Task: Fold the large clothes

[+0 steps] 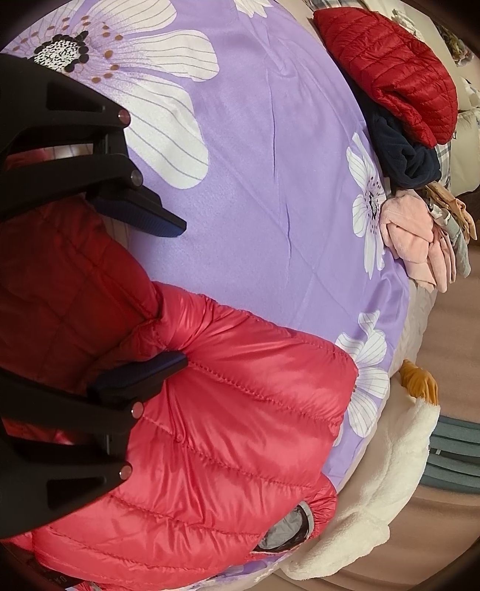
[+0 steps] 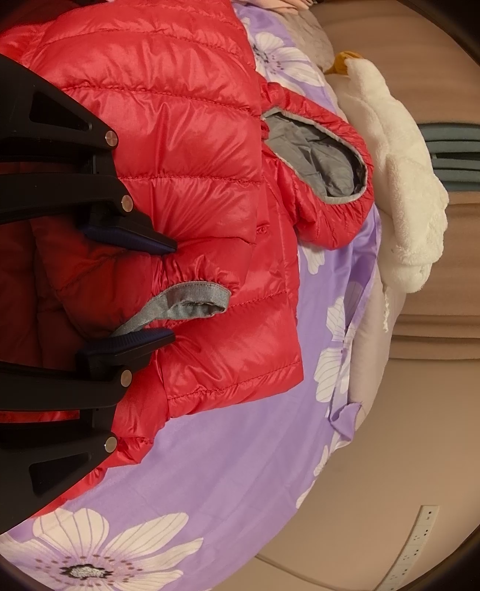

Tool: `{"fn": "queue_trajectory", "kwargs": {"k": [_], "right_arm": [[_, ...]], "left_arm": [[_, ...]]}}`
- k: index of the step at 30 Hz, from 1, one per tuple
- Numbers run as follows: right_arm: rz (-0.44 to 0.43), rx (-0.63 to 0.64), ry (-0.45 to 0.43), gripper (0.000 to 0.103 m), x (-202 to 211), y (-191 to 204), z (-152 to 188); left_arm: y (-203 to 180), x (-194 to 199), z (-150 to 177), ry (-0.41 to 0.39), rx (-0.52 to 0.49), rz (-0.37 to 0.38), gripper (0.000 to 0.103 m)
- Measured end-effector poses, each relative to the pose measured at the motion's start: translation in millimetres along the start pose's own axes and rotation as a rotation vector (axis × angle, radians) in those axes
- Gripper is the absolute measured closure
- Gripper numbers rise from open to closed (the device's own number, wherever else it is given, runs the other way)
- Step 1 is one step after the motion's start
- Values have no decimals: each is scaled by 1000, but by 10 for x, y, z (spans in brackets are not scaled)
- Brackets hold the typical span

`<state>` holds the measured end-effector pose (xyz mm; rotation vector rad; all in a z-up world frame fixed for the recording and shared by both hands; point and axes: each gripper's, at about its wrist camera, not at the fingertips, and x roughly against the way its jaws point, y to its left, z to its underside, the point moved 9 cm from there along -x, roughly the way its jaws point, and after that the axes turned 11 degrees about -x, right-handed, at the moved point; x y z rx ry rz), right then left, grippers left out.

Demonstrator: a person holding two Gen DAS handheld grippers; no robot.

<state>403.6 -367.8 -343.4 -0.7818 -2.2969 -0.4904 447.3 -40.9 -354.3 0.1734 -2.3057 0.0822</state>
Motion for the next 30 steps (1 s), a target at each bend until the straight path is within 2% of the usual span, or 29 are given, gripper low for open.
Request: {"fn": "queue_trajectory", "kwargs": {"k": [13, 18, 22, 24, 25, 26, 28, 30], "right_arm": [[0, 0, 3, 63, -11, -19, -1], [67, 98, -15, 63, 116, 37, -29], [-25, 47, -18, 63, 417, -13, -70], [-47, 41, -28, 63, 574, -46, -124], [-60, 42, -46, 63, 687, -57, -186], [-70, 49, -75, 63, 831, -59, -261], [-78, 68, -120, 63, 1013, -100, -382], [-59, 83, -180, 63, 1265, -110, -508]], "left_arm": [[-12, -13, 12, -1, 4, 2, 37], [66, 36, 9, 8, 49, 29, 35], [254, 258, -7, 5, 51, -12, 38], [289, 401, -10, 28, 25, 18, 40], [288, 487, -8, 49, -3, 62, 43], [320, 585, -11, 34, -5, 82, 50], [537, 954, -123, -67, 33, 66, 50], [697, 1217, -197, -132, 52, 45, 50]]}}
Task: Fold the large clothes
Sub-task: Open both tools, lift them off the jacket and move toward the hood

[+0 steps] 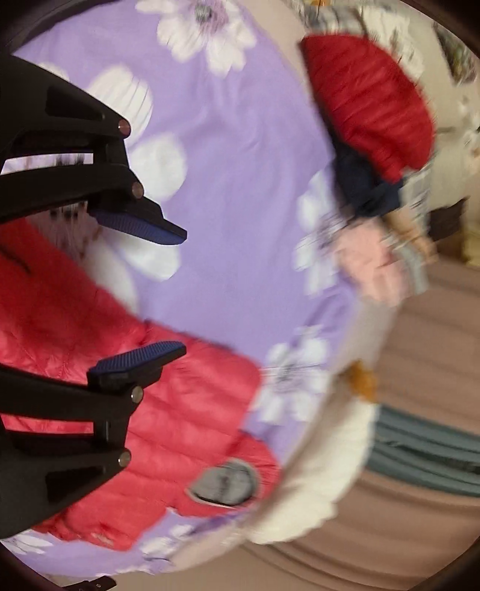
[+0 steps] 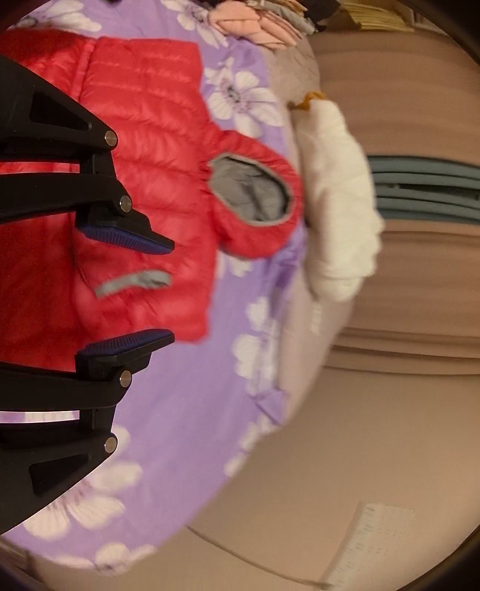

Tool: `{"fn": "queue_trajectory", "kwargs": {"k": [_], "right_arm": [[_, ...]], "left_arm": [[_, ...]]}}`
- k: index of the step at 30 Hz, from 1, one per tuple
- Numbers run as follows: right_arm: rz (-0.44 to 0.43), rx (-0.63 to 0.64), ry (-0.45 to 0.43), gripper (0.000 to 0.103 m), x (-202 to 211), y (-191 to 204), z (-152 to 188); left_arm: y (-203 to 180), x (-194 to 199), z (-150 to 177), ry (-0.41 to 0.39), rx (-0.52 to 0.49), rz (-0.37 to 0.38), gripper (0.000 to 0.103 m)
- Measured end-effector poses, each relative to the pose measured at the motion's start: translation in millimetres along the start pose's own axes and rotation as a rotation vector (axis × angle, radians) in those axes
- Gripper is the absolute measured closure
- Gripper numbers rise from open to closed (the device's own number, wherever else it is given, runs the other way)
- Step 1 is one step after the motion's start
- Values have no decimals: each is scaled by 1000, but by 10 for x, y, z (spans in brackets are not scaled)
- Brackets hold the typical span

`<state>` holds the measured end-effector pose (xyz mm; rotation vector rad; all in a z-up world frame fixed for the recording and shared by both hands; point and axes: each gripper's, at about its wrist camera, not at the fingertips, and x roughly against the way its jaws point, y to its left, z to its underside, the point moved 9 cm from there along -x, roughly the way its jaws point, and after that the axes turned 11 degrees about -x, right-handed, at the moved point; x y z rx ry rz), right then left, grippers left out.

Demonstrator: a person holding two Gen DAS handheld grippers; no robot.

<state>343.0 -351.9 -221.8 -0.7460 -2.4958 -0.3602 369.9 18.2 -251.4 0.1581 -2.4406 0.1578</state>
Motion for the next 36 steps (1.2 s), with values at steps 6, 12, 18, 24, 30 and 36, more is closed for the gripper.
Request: {"fn": "queue_trajectory", "kwargs": {"k": [6, 12, 18, 24, 30, 36], "right_arm": [[-40, -101, -3, 62, 293, -6, -189], [-99, -118, -41, 48, 360, 28, -379], [-179, -167, -47, 31, 355, -4, -595], [-189, -112, 20, 21, -68, 134, -735], [-240, -174, 211, 21, -933, 317, -688], [-288, -77, 285, 21, -1810, 756, -812]], "left_arm": [[226, 483, -235, -71, 52, -4, 50], [298, 737, -405, -145, 43, -49, 49], [445, 747, -503, -148, 57, -90, 47], [525, 654, -566, -163, 65, -130, 36], [559, 294, -620, -141, 99, -120, 34], [686, -185, -632, -140, 134, -173, 34]]}}
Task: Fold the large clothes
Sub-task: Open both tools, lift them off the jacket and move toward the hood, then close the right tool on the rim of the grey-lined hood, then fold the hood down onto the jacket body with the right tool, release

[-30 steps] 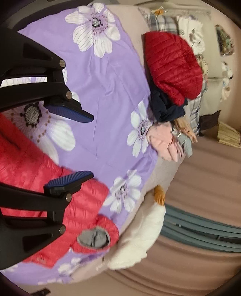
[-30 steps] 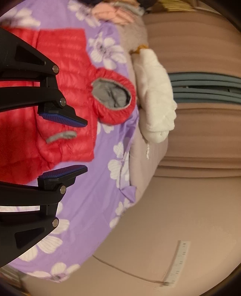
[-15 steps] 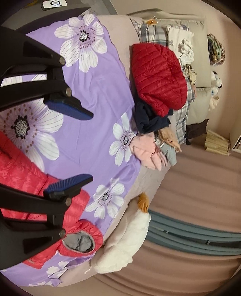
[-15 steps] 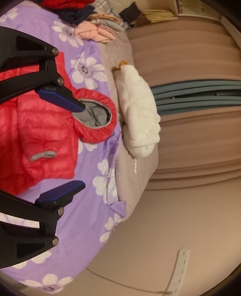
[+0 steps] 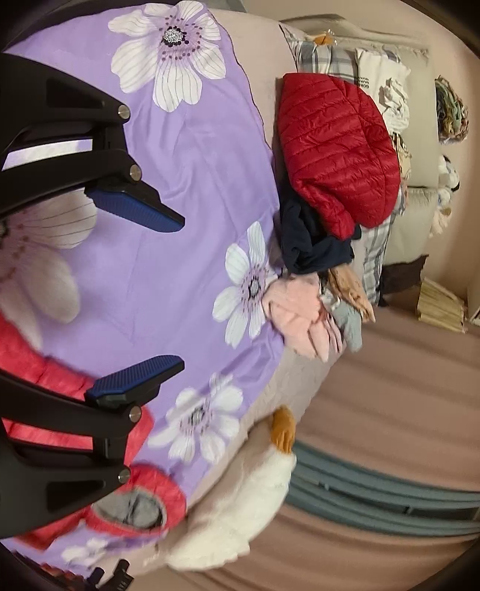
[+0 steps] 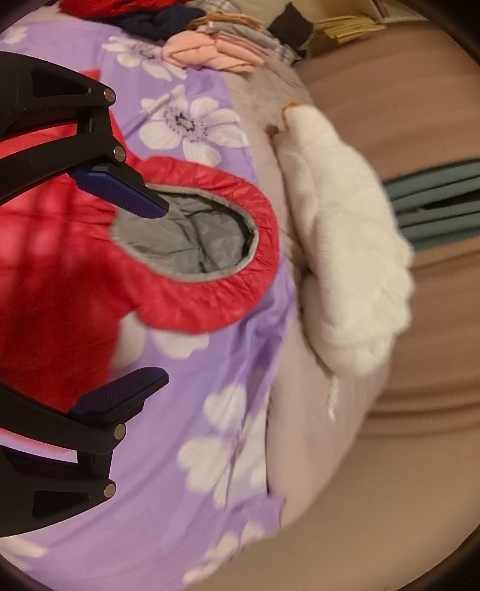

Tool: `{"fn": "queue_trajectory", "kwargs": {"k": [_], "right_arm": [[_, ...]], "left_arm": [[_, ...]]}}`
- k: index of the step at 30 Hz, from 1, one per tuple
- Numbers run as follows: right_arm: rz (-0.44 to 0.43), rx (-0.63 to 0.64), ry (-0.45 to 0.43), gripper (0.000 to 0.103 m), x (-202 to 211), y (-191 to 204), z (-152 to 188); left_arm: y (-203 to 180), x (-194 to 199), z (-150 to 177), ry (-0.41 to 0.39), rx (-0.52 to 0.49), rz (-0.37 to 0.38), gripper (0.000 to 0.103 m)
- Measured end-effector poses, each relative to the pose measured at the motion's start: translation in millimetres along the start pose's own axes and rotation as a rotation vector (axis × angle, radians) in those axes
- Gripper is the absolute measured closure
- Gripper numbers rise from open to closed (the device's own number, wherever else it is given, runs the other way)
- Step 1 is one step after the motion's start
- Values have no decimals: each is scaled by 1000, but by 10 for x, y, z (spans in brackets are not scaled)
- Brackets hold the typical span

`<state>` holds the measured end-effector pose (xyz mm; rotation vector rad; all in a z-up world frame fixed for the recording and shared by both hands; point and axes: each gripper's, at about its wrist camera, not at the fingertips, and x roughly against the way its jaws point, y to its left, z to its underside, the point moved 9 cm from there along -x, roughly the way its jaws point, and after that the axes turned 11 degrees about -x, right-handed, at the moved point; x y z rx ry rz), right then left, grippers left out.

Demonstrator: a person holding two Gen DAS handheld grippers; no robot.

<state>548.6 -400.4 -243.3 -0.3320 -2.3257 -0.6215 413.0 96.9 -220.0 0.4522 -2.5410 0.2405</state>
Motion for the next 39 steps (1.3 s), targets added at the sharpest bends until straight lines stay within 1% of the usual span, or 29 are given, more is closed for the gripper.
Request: {"fn": "queue_trajectory", "kwargs": {"k": [2, 4, 6, 8, 9, 10, 11, 12, 14, 16, 18, 19, 20, 21, 23, 24, 25, 26, 27, 28, 30, 31, 32, 33, 34, 35, 36, 37, 39], "right_arm": [[-26, -38, 70, 21, -386, 15, -92], [-32, -65, 107, 21, -631, 12, -145], [11, -78, 95, 21, -860, -7, -235], [37, -63, 98, 21, -998, 16, -262], [36, -44, 110, 21, -1084, 63, -249], [36, -25, 110, 25, -1135, 102, -242], [57, -7, 106, 38, -1194, 120, -221], [83, 1, 115, 63, -1253, 126, -171], [53, -20, 148, 95, -1286, 174, -78], [56, -44, 62, 96, -1074, 190, -85], [33, -9, 20, 97, -837, 265, -84], [36, 13, 5, 97, -717, 298, -81], [36, 47, -24, 98, -502, 351, -72], [31, 54, -42, 98, -363, 375, -73], [-5, 21, -71, 98, -26, 403, -59], [-46, -5, -78, 98, 182, 428, -29], [-72, -11, -83, 98, 284, 453, -32], [-101, -11, -95, 98, 448, 498, 2], [-114, 7, -112, 98, 658, 547, 60], [-118, 21, -126, 98, 763, 610, 64], [-141, 63, -152, 98, 1094, 680, 211], [-171, 69, -156, 98, 1247, 702, 297], [-196, 79, -160, 98, 1391, 707, 428], [-224, 101, -170, 98, 1614, 689, 648], [-228, 118, -174, 98, 1609, 718, 703], [-220, 154, -181, 98, 1690, 701, 859], [-218, 189, -188, 98, 1834, 656, 1103], [-222, 198, -183, 98, 1798, 684, 1181], [-263, 186, -158, 98, 1923, 561, 1548]], "left_arm": [[7, -176, 48, 5, 2, -19, 34], [15, -383, 144, 17, 18, -9, 34], [32, -554, 242, 55, 27, -11, 34], [37, -685, 340, 81, 36, -15, 35], [28, -741, 386, 96, 30, -16, 35], [21, -776, 411, 105, 24, -14, 35], [17, -804, 430, 112, 22, -11, 35], [21, -828, 444, 116, 27, -4, 35], [44, -861, 464, 119, 42, -4, 35], [63, -871, 485, 119, 40, -13, 35], [66, -870, 487, 120, 32, -24, 35], [60, -851, 476, 112, 28, -23, 35], [59, -828, 457, 99, 27, -23, 35], [65, -794, 435, 83, 26, -29, 35], [81, -711, 402, 54, 21, -48, 35], [81, -646, 381, 37, 20, -48, 35], [73, -611, 368, 34, 18, -45, 35], [69, -565, 360, 38, 14, -41, 35], [68, -500, 351, 43, 15, -33, 35], [78, -417, 346, 44, 27, -23, 35], [105, -222, 320, 35, 49, 5, 35], [137, -90, 295, 24, 60, 8, 35], [152, 7, 276, 16, 65, 9, 35], [170, 130, 252, 7, 63, 13, 35], [175, 280, 220, -7, 45, 21, 35], [178, 365, 200, -18, 30, 24, 35], [199, 512, 171, -43, 11, 19, 35], [231, 637, 157, -65, 3, 8, 34], [284, 788, 174, -78, 5, 8, 34]]}}
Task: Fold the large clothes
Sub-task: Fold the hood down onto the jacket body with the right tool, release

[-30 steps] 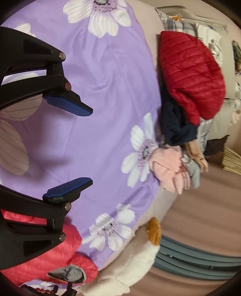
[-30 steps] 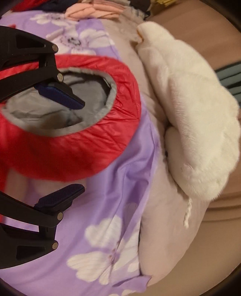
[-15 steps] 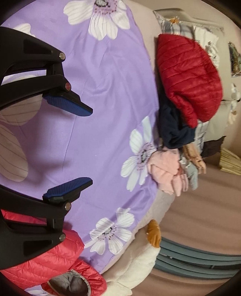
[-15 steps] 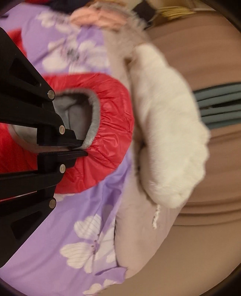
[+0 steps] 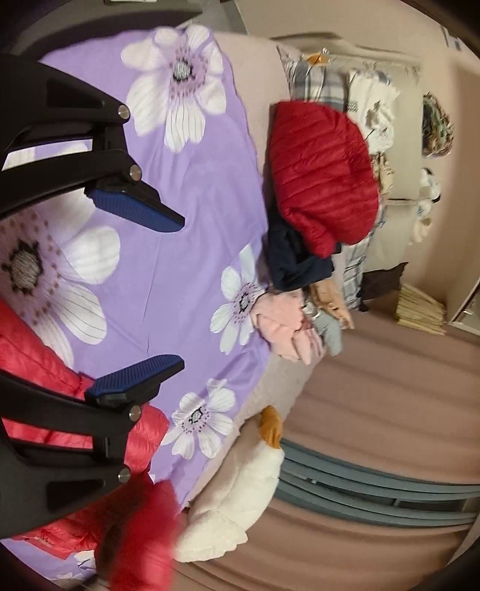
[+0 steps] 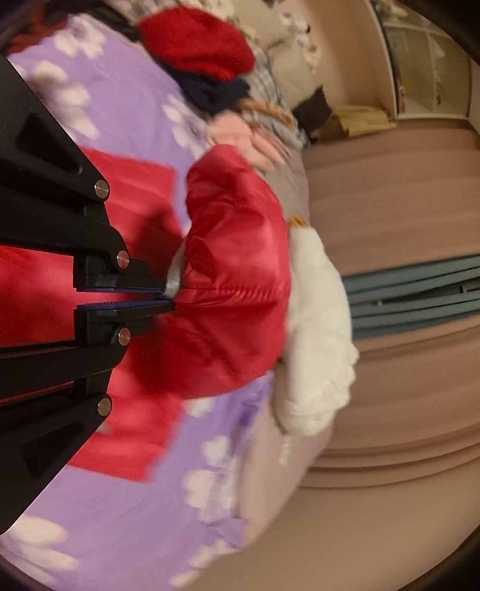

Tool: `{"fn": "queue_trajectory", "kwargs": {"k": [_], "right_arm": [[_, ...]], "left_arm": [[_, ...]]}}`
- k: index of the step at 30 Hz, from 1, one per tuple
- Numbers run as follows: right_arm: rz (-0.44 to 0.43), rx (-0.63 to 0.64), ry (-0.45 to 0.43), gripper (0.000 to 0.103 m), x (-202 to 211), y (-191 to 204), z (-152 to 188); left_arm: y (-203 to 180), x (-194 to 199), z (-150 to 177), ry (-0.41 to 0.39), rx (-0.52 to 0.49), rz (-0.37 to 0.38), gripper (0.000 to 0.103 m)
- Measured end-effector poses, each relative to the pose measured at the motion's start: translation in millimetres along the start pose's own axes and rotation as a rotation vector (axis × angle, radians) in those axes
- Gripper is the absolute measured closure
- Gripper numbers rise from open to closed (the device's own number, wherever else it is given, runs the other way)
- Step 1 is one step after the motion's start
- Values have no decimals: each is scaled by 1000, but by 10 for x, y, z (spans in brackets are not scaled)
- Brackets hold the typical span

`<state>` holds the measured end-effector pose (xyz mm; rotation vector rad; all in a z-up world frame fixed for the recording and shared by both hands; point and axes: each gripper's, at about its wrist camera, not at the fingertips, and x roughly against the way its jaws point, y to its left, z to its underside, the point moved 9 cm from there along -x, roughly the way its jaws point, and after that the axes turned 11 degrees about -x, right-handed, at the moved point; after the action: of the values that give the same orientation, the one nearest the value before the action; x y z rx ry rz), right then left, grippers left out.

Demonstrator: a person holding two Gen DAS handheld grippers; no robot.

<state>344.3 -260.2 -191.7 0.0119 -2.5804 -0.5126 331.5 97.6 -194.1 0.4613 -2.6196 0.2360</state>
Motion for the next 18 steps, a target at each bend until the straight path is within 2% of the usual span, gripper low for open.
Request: {"fn": "queue_trajectory", "kwargs": {"k": [4, 6, 9, 11, 13, 18], "right_arm": [[15, 28, 46, 99, 160, -68, 620], [18, 3, 105, 99, 174, -144, 897], [82, 2, 140, 99, 156, -309, 1042], [85, 5, 141, 99, 229, -329, 1036], [97, 21, 105, 99, 366, -299, 940], [106, -29, 50, 99, 469, -350, 522]], "left_arm": [[21, 187, 94, 34, -1, 37, 34], [38, 270, 140, 35, -6, 40, 34], [19, 352, 180, 32, -17, 50, 34], [-10, 379, 203, 37, -24, 56, 34], [-70, 385, 220, 44, -23, 71, 35], [-374, 319, 191, 56, -26, 129, 36]]}}
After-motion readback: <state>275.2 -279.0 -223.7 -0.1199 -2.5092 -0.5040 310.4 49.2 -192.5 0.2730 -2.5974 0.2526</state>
